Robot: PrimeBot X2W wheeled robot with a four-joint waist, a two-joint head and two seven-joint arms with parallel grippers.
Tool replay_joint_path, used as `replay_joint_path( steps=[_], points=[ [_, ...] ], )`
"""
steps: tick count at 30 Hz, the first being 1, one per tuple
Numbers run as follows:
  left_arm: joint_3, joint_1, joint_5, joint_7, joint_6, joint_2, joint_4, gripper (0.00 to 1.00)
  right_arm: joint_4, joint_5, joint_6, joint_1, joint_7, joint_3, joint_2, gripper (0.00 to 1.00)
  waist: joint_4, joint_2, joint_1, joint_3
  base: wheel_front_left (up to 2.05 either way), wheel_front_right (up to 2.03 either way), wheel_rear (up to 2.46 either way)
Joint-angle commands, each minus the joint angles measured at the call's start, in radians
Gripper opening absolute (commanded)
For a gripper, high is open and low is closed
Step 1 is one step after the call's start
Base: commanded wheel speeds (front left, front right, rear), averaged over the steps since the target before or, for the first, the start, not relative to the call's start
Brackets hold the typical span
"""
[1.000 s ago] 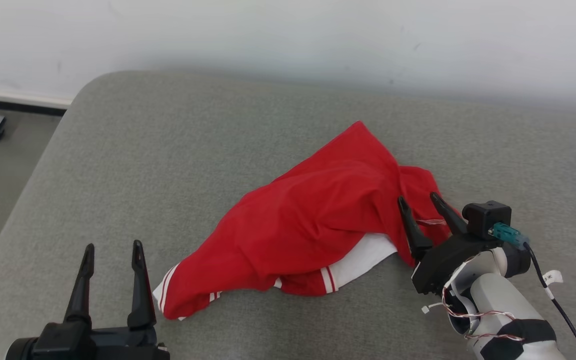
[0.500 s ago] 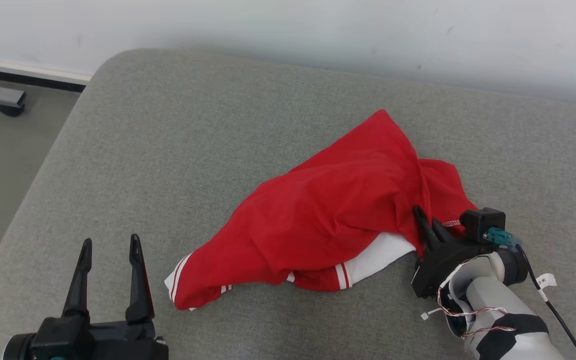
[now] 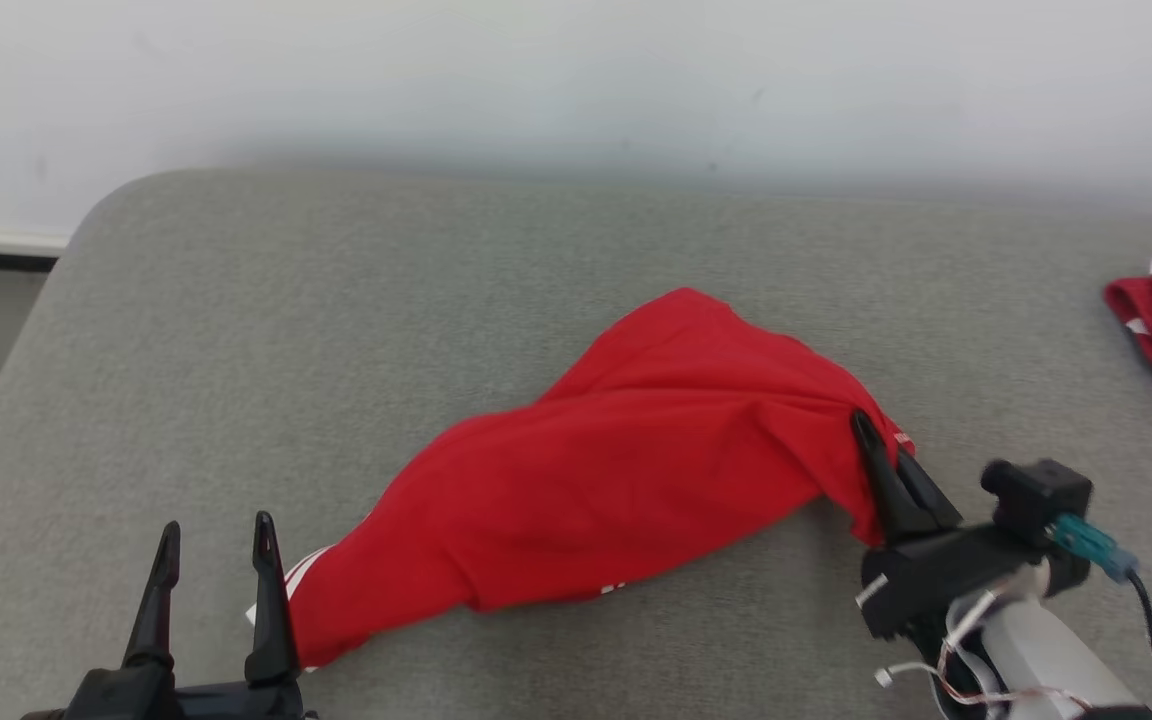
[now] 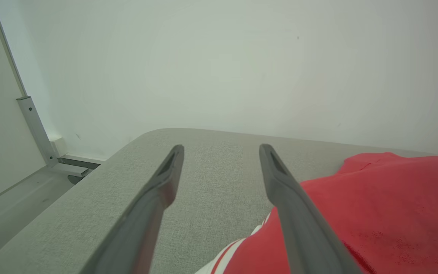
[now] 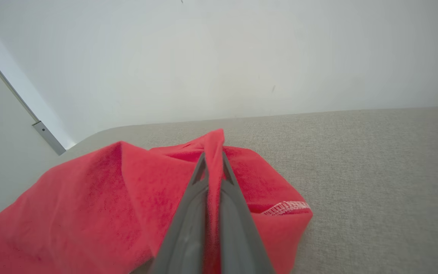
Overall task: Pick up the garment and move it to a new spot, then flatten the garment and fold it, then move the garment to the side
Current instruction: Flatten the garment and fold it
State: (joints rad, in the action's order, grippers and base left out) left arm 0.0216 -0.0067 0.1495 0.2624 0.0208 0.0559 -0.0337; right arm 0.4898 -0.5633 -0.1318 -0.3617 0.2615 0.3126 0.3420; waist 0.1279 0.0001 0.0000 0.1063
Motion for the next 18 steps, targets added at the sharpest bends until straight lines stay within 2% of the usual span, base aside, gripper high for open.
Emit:
replay_joint_path(
  steps=[1,4,8,10,11,18],
  points=[
    [0.004,0.013,-0.011,0.003,0.003,-0.001,-0.005,1.00,-0.036,-0.008,0.003,0.039,0.004,-0.007,0.014,0.00,-0.058,-0.0001,0.0000,-0.032,0.00,0.00,0.00],
    [0.003,0.021,-0.012,0.003,0.008,-0.002,-0.012,1.00,-0.156,-0.023,0.003,0.133,-0.013,-0.052,0.042,0.00,-0.092,-0.0001,0.0000,-0.041,0.00,0.00,0.00],
    [-0.002,0.024,-0.010,0.003,0.010,-0.004,-0.017,1.00,-0.321,-0.035,0.003,0.284,-0.087,-0.132,0.050,0.00,-0.128,-0.0001,0.0000,-0.044,0.00,0.00,0.00],
    [-0.003,0.021,-0.008,0.003,0.010,-0.004,-0.019,1.00,-0.407,-0.029,0.003,0.364,-0.136,-0.174,0.040,0.00,-0.142,-0.0001,0.0000,-0.040,0.00,0.00,0.00],
    [-0.002,0.018,-0.006,0.003,0.011,-0.004,-0.021,1.00,-0.491,-0.020,0.003,0.445,-0.185,-0.217,0.019,0.00,-0.153,-0.0001,0.0000,-0.035,0.00,0.00,0.00],
    [-0.001,0.007,-0.002,0.003,0.012,-0.005,-0.025,1.00,-0.649,-0.003,0.003,0.629,-0.297,-0.346,-0.049,0.00,-0.169,-0.0001,0.0000,-0.019,0.00,0.00,0.00]
  ],
)
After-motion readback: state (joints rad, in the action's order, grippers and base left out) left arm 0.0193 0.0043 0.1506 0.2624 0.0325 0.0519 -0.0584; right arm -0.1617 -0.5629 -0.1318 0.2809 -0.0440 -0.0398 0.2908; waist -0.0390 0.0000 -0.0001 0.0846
